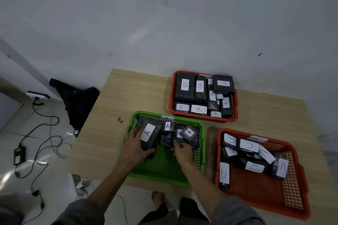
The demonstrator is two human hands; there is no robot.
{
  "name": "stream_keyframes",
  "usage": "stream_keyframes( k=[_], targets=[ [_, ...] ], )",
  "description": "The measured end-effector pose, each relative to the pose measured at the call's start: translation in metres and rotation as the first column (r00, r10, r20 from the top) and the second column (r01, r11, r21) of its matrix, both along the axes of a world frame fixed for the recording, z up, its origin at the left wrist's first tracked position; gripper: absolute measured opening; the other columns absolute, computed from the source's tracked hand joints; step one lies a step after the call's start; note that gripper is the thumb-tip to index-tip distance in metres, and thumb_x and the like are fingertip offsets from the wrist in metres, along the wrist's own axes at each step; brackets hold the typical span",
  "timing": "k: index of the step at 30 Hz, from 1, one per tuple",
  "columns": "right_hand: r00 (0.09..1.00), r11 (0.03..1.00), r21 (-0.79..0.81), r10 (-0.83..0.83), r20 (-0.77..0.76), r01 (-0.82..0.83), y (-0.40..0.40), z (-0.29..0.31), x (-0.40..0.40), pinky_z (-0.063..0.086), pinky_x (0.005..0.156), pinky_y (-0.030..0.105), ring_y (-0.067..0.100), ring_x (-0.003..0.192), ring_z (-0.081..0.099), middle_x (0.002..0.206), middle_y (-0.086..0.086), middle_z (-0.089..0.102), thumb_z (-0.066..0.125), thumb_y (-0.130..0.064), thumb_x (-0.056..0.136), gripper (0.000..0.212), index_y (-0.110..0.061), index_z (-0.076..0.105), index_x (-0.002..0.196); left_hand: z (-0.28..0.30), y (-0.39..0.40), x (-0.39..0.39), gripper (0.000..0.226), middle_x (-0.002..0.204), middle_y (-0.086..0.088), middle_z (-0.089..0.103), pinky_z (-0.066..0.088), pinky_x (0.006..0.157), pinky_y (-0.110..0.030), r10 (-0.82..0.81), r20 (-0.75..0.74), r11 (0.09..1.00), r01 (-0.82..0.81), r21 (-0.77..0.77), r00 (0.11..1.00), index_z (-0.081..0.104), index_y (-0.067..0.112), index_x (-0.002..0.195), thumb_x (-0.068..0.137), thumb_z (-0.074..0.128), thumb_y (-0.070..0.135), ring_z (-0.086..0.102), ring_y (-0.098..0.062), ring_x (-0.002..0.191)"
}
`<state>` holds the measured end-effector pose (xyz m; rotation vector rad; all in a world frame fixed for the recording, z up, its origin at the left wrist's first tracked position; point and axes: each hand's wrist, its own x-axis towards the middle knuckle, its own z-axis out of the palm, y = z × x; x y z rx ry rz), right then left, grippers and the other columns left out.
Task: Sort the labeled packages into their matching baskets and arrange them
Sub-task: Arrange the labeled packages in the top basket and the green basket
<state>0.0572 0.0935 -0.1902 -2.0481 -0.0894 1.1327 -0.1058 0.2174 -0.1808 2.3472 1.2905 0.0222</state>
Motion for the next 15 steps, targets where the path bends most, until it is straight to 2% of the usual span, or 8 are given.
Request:
stream_keyframes(
  k=[4, 7, 9, 10, 12, 13, 15],
  targets=[
    [0.995, 0.994, 0.048, 0.093, 0.029, -0.095, 0.007, 0.008, -0.006, 0.050, 0.075, 0.030, 0.014, 0.083, 0.068, 0.090, -0.003, 0.073, 0.053, -0.046, 0.099, 0.029, -0.021, 0.065, 0.091, -0.004, -0.006, -0.001, 0.115, 0.142, -0.004, 0.037, 0.043, 0.104, -0.044, -0.008, 0.064, 0.998, 0.012, -0.055, 0.998, 0.029, 0.023, 0.148, 0.054, 0.078, 0.070, 0.039, -0.025, 0.127],
    [0.970, 0.968, 0.069, 0.243, 0.005, -0.243, 0.014, 0.013, -0.015, 0.054, 0.087, 0.037, 0.017, 0.090, 0.068, 0.097, -0.002, 0.072, 0.055, -0.056, 0.095, 0.040, -0.018, 0.068, 0.099, -0.010, -0.010, -0.008, 0.124, 0.145, -0.001, 0.033, 0.045, 0.106, -0.041, 0.029, 0.210, 0.976, 0.018, -0.218, 0.977, 0.015, 0.024, 0.153, 0.056, 0.083, 0.060, 0.041, -0.018, 0.127],
    [0.946, 0.943, 0.097, 0.323, -0.032, -0.319, 0.019, 0.016, -0.024, 0.053, 0.095, 0.038, 0.017, 0.101, 0.066, 0.108, -0.007, 0.069, 0.059, -0.061, 0.091, 0.044, -0.023, 0.067, 0.111, -0.010, -0.010, -0.015, 0.118, 0.141, 0.002, 0.040, 0.053, 0.097, -0.037, 0.105, 0.347, 0.941, 0.019, -0.338, 0.932, 0.013, 0.031, 0.154, 0.059, 0.082, 0.048, 0.051, -0.010, 0.118],
    [0.938, 0.935, 0.115, 0.342, -0.048, -0.335, 0.022, 0.017, -0.028, 0.052, 0.098, 0.039, 0.016, 0.105, 0.064, 0.113, -0.007, 0.068, 0.062, -0.057, 0.091, 0.044, -0.023, 0.066, 0.119, -0.009, -0.008, -0.018, 0.112, 0.139, 0.003, 0.043, 0.055, 0.094, -0.037, 0.135, 0.394, 0.936, 0.014, -0.352, 0.909, 0.015, 0.033, 0.152, 0.061, 0.079, 0.043, 0.053, -0.008, 0.116],
    [0.934, 0.931, 0.122, 0.352, -0.058, -0.343, 0.028, 0.016, -0.033, 0.052, 0.099, 0.039, 0.017, 0.107, 0.065, 0.119, -0.002, 0.070, 0.065, -0.042, 0.094, 0.039, -0.020, 0.066, 0.125, -0.009, -0.005, -0.024, 0.097, 0.138, 0.003, 0.046, 0.053, 0.098, -0.040, 0.146, 0.427, 0.956, -0.015, -0.294, 0.892, 0.022, 0.034, 0.149, 0.067, 0.074, 0.035, 0.054, -0.012, 0.119],
    [0.940, 0.937, 0.124, 0.336, -0.060, -0.327, 0.030, 0.016, -0.035, 0.054, 0.094, 0.036, 0.016, 0.103, 0.066, 0.117, 0.000, 0.071, 0.065, -0.035, 0.096, 0.034, -0.018, 0.065, 0.125, -0.009, -0.004, -0.027, 0.094, 0.138, 0.002, 0.046, 0.049, 0.102, -0.038, 0.138, 0.410, 0.969, -0.038, -0.242, 0.902, 0.024, 0.032, 0.148, 0.068, 0.073, 0.038, 0.052, -0.014, 0.121],
    [0.961, 0.954, 0.154, 0.269, -0.061, -0.257, 0.033, 0.018, -0.035, 0.053, 0.075, 0.026, 0.012, 0.087, 0.068, 0.105, 0.003, 0.073, 0.062, -0.028, 0.098, 0.024, -0.017, 0.064, 0.120, -0.010, -0.004, -0.028, 0.102, 0.142, -0.003, 0.042, 0.042, 0.107, -0.034, 0.123, 0.320, 0.982, -0.070, -0.174, 0.939, 0.022, 0.024, 0.149, 0.067, 0.074, 0.054, 0.046, -0.019, 0.128]
  ],
)
